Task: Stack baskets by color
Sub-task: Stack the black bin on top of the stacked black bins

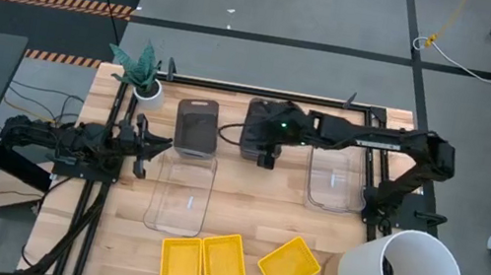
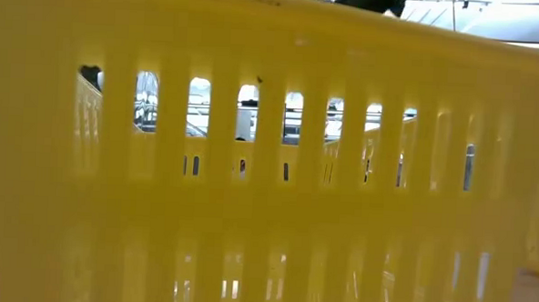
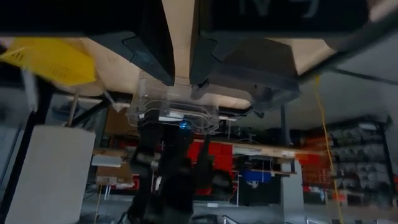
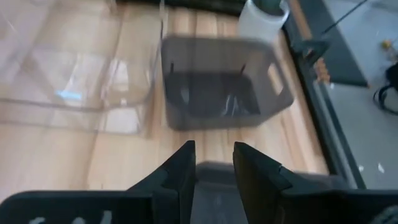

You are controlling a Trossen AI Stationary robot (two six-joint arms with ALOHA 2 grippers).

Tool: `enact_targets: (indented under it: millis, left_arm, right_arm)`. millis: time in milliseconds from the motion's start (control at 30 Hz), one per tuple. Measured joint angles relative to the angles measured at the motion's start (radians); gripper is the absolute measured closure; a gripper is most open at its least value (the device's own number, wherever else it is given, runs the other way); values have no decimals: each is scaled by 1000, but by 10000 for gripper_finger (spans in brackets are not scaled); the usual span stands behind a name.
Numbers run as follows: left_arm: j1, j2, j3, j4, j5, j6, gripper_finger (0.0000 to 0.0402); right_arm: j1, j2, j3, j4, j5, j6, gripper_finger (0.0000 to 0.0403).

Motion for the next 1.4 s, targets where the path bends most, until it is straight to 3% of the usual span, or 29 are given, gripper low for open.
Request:
enact_targets:
  millis: [200, 400, 600, 767, 900, 1100, 1400]
  left_arm:
    - [0, 0, 0, 0, -1, -142, 351]
    - [1, 0, 0, -10, -74, -301, 351]
    - [2, 28, 1, -38, -73, -376, 361]
    - [2, 144, 33, -104, -50, -423, 358]
    - [2, 261, 129, -168, -50, -428, 350]
    - [18, 421, 247, -321, -71, -429, 333]
    - [98, 659, 391, -470, -41, -424, 273]
  right_arm:
    - [7, -97, -44, 15, -10, -1, 289]
    - [-28, -239, -225, 169, -19, -5, 288]
    - [-58, -349, -395, 379, -22, 2, 288]
    - [-47, -383, -488, 510, -23, 3, 288]
    - [-42, -383, -533, 600, -26, -13, 288]
    - [-54, -384, -534, 608, -25, -20, 288]
    - [-56, -384, -534, 604, -53, -20, 288]
